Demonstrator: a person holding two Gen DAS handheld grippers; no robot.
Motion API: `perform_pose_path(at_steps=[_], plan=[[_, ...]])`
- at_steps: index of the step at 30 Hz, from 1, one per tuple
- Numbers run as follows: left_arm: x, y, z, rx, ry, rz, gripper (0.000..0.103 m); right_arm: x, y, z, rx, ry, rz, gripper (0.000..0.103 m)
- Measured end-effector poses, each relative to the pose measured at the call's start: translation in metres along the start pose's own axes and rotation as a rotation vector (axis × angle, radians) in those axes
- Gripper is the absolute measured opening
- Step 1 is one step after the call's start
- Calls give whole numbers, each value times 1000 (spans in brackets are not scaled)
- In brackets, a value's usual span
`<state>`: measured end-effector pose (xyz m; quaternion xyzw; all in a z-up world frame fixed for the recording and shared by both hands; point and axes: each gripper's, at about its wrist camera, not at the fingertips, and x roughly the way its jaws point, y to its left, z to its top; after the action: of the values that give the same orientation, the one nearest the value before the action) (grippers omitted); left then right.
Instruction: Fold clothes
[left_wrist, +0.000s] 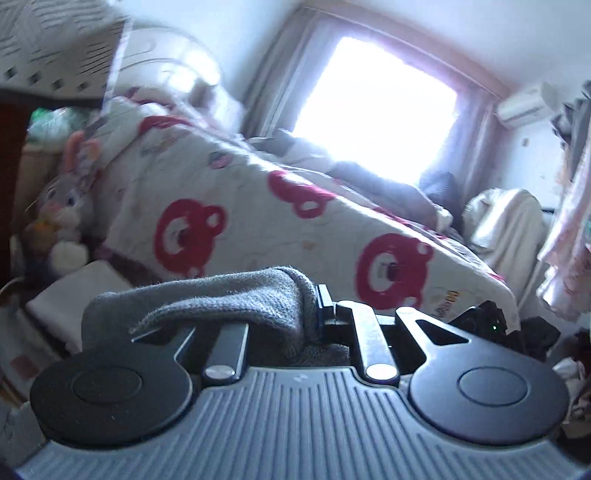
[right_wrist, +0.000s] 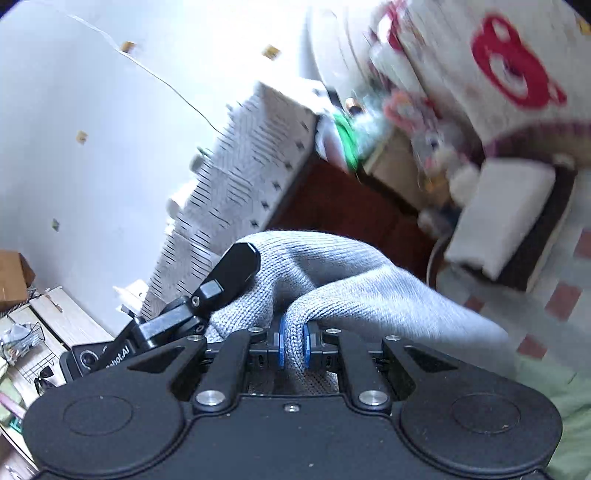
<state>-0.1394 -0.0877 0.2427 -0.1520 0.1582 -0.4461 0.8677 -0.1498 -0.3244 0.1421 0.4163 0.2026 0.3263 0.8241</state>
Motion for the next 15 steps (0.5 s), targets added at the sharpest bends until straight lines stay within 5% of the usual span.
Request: perform_pose_path(at_steps=[8,15], plan=[[51,-93,-15,85,61,-163,14,-130,-9,-7,-12,-193,-91,13],[140,-127,-61,281,129,-46,14,-190,-59,-17,-34,-280,-295,13]])
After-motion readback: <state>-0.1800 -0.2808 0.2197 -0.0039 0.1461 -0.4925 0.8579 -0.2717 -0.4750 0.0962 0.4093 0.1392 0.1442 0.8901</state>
